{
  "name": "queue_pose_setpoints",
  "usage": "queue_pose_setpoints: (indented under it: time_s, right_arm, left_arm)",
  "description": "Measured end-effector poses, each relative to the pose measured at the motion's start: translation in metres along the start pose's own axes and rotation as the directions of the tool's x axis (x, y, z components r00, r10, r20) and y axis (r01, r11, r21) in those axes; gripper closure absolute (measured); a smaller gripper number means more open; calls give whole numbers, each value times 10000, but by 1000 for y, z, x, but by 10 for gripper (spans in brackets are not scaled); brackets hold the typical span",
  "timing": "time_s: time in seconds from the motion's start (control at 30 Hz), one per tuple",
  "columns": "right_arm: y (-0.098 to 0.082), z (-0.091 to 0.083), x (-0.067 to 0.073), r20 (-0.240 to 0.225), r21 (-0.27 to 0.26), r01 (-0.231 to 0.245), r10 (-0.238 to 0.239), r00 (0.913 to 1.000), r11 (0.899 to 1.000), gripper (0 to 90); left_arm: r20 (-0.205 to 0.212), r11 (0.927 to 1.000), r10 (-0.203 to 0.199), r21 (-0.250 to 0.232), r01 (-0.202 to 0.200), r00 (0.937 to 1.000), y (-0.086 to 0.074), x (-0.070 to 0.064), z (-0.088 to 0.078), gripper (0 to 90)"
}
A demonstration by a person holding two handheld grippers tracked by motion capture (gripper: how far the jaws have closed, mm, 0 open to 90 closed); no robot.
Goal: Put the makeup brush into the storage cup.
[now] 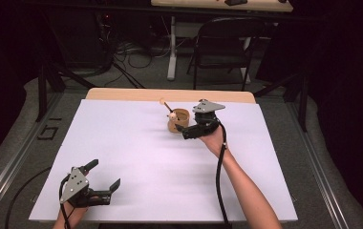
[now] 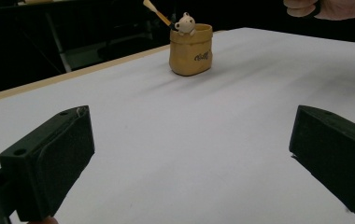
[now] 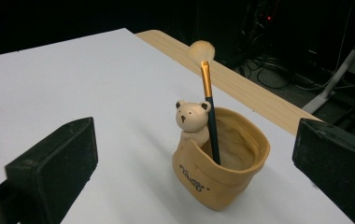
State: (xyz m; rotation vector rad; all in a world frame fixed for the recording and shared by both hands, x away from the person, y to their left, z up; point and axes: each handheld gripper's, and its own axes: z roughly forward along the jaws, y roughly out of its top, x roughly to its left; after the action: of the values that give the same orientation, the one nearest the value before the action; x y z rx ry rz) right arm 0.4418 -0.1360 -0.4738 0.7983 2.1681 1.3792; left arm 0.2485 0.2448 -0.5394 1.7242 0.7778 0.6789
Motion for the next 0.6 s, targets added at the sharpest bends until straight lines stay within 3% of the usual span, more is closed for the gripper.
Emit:
queue_pose_setpoints:
  time_s: [0.6]
  right_arm:
    - [-19, -34, 8, 386, -666, 3, 23, 9993, 9978, 0]
  left_arm:
    - [36, 10000, -46, -57, 46, 10000, 0, 0, -1, 0]
